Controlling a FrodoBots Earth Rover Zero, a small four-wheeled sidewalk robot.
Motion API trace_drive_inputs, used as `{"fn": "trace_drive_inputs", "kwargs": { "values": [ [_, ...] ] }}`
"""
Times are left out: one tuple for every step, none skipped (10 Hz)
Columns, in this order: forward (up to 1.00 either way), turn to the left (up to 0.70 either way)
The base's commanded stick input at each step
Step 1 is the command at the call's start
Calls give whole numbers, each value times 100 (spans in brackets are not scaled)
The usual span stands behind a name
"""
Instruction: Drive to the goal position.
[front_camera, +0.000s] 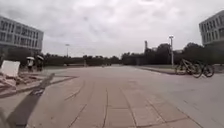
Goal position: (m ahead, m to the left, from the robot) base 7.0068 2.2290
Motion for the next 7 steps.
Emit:
{"fn": "trace_drive_inputs", "kwargs": {
  "values": [
    [70,0],
    [70,0],
    [70,0],
    [70,0],
    [70,0],
    [70,0],
    [70,-2]
  ]
}}
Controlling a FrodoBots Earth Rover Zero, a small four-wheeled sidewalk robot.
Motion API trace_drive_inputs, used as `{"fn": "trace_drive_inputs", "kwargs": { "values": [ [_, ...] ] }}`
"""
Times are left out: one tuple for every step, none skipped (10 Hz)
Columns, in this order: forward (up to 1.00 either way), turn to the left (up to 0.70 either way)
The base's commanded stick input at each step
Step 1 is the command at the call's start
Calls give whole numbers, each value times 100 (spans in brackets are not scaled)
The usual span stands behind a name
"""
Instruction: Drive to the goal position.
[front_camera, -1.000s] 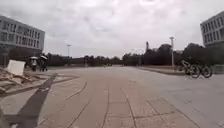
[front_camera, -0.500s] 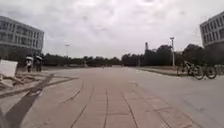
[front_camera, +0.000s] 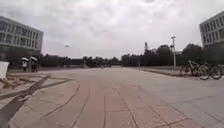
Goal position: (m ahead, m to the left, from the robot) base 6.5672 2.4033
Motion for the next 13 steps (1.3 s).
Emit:
{"fn": "trace_drive_inputs", "kwargs": {
  "values": [
    [70,-7],
    [70,-4],
    [70,-8],
    [70,-10],
    [70,-4],
    [70,-7],
    [70,-6],
    [70,-3],
    [70,-9],
    [70,-9],
    [70,-2],
    [70,-9],
    [70,-3]
  ]
}}
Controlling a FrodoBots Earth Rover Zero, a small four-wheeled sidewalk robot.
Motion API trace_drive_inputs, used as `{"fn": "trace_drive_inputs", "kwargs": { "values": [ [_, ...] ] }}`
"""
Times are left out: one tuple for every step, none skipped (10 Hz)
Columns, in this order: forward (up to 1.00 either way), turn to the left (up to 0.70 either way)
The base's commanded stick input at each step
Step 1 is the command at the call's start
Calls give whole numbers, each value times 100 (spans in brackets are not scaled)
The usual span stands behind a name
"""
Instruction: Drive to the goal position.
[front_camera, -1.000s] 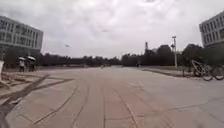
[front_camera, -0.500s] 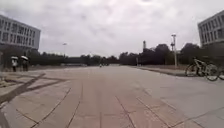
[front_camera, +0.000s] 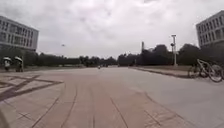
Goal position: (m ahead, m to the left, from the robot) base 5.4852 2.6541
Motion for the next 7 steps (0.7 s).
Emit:
{"fn": "trace_drive_inputs", "kwargs": {
  "values": [
    [70,-3],
    [70,-5],
    [70,-8],
    [70,0],
    [70,0],
    [70,0],
    [70,0]
  ]
}}
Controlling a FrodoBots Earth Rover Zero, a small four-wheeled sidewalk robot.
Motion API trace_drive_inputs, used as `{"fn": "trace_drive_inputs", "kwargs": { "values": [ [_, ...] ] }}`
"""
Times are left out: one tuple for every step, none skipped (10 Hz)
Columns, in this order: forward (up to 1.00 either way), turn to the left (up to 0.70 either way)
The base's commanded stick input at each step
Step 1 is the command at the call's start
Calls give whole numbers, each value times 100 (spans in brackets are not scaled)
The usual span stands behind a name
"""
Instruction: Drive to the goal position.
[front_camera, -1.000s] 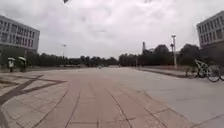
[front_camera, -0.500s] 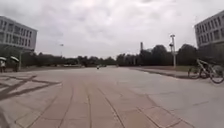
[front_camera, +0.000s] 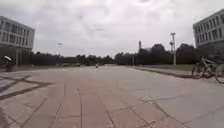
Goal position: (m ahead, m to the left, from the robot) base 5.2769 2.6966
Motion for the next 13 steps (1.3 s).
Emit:
{"fn": "trace_drive_inputs", "kwargs": {
  "values": [
    [70,0],
    [70,0],
    [70,0],
    [70,0],
    [70,0],
    [70,0],
    [70,0],
    [70,0],
    [70,0],
    [70,-2],
    [70,-8],
    [70,-1],
    [70,-4]
  ]
}}
